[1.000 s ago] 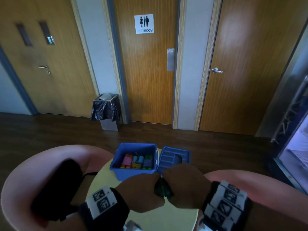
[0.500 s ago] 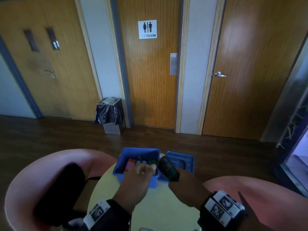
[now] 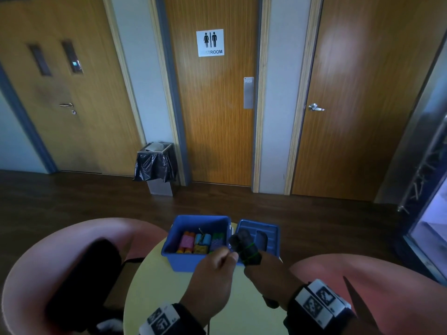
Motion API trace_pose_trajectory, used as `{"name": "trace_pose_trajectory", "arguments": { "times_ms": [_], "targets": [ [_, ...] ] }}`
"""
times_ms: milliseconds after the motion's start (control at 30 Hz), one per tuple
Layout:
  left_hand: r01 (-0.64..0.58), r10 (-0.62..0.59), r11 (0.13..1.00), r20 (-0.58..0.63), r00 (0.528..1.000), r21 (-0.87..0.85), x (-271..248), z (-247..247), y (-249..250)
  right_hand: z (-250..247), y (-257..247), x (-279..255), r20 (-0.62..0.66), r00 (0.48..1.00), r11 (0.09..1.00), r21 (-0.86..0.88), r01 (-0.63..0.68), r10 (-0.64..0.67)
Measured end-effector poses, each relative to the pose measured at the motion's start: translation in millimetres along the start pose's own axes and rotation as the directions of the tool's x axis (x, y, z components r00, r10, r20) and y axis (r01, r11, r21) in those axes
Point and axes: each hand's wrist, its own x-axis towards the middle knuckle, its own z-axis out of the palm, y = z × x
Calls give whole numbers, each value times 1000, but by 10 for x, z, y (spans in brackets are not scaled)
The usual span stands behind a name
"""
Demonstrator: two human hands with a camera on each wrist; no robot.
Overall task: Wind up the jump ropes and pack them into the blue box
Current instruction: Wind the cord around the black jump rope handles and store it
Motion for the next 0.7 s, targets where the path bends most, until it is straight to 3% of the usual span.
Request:
{"name": "trace_pose_trajectory", "arguments": {
  "times_ms": [100,200,333,433,533,700],
  "targets": [
    [-11,10,1000,97,995,6,-32,85,-42,-2,35,-3,27,996,970,224,-89,85],
    [-82,81,997,65,995,0,-8,91,-58,-31,39,-24,89,986,922,352,-161,138],
    [-114,119,992,126,985,-47,25,-9,3,-91,20,-63,103,989,860,489,-145,108],
    [-80,115,974,159,981,-213,60,-87,-62,-118,-43,-177,142,989,788,602,-125,48],
    [28,70,899,205,976,-437,41,-197,-45,-189,-92,-341,250,965,718,686,-116,-83],
    [-126,258,870,222,940,-477,78,-394,68,-341,-218,-572,431,830,698,713,-72,-354]
  ]
}}
